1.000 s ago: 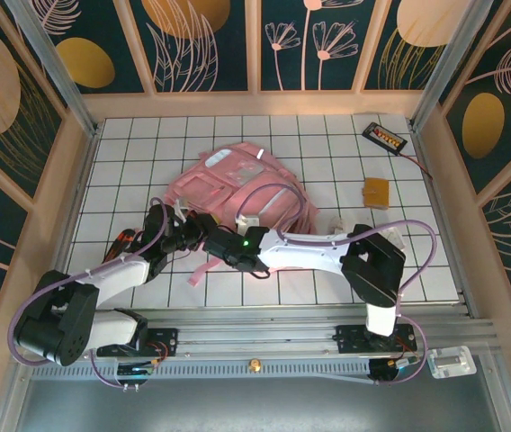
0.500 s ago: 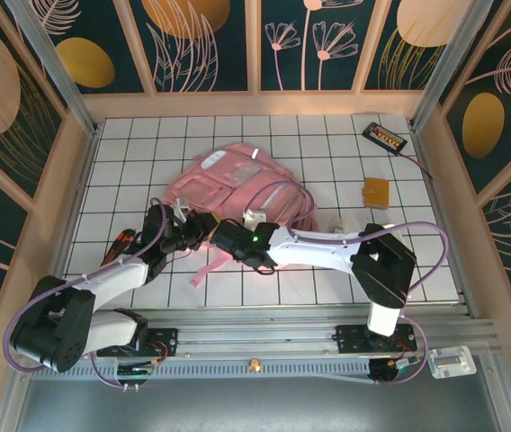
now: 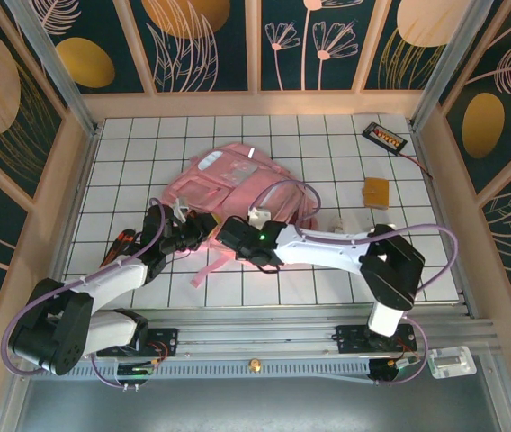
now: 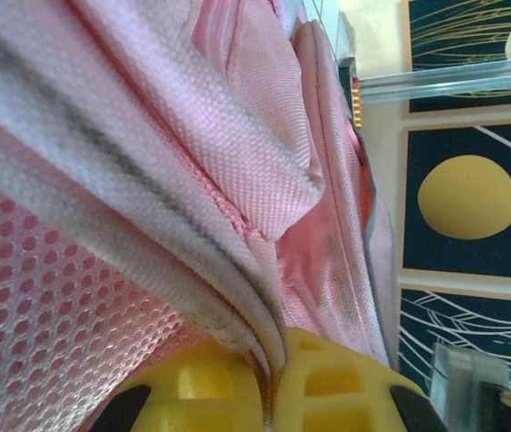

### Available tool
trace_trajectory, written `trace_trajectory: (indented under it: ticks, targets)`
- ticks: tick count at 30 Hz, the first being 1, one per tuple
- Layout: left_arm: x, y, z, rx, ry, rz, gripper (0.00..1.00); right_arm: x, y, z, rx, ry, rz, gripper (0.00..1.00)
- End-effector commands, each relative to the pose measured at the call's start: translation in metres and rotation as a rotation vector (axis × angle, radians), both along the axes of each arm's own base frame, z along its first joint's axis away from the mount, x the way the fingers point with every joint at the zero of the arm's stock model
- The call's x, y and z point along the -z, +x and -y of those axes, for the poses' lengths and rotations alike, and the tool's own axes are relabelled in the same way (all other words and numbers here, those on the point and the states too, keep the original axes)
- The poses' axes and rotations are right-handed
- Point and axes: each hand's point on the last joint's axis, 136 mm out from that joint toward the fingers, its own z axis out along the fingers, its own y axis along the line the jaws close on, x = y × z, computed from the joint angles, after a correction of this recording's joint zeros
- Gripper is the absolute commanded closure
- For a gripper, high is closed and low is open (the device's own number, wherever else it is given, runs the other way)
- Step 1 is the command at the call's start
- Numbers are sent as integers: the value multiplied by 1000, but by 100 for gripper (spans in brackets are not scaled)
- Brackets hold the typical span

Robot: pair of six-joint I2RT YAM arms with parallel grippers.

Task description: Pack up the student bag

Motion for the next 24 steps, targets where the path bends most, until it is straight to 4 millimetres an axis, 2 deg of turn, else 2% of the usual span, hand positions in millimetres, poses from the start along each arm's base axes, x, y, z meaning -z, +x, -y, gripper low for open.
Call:
trace_trajectory:
  ticks: [1,11,17,20,24]
  targets:
    - [-21,-2,10,73,28,82,100,-31,15,10,28,50,71,100]
    - [-18,11,-4,39,115,101,100,-37,15,46,-38,118,-34,100]
    - [-16,14,-11,29,151,107,100,-36,17,68,-96,95,-60,100]
    - [-15,16,-12,31,161,106,100,-32,13,68,-155,112,-98,100]
    - [-18,17,-7,45,131,108,100,-25,2,49,-263,172,-170,100]
